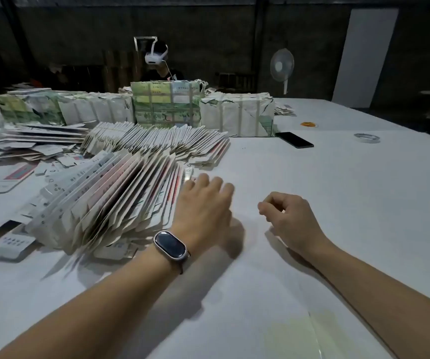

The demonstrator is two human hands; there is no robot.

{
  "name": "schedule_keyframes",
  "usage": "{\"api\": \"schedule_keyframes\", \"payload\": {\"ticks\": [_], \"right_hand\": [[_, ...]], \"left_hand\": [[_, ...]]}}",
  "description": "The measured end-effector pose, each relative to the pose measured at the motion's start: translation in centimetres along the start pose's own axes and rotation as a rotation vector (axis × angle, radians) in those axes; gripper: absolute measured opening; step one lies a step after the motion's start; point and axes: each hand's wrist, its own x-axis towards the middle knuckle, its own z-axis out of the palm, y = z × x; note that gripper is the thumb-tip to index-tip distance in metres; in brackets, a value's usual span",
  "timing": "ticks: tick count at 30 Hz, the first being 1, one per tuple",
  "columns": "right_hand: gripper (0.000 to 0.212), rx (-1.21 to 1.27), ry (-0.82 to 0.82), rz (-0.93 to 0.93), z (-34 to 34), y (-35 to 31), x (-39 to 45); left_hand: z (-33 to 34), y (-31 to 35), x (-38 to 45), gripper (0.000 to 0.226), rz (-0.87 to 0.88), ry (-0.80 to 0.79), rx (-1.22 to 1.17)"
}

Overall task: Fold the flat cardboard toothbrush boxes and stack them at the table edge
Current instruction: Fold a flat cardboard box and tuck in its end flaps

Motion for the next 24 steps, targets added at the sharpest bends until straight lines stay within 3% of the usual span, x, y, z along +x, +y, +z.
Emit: {"api": "schedule_keyframes", "payload": {"ticks": [5, 11, 19, 24], "right_hand": [[0.024, 0.012, -0.052, 0.031, 0.2, -0.1, 0.0], [0.024, 0.007, -0.06, 0.038, 0.1, -0.1, 0.0], [0.023, 0.012, -0.084, 0.044, 0.1, -0.2, 0.1], [0.02, 0.03, -0.064, 0.031, 0.2, -0.2, 0.1]], "left_hand": [[1.2, -2.6, 1.3, 0.042, -0.128, -0.182, 0.195], [1.2, -1.9, 2.1, 0.031, -0.124, -0.289, 0.235], [0.7, -1.4, 2.2, 0.019, -0.056, -0.09, 0.119], [-2.0, -1.2, 2.3, 0.028, 0.047, 0.141, -0.103]]}}
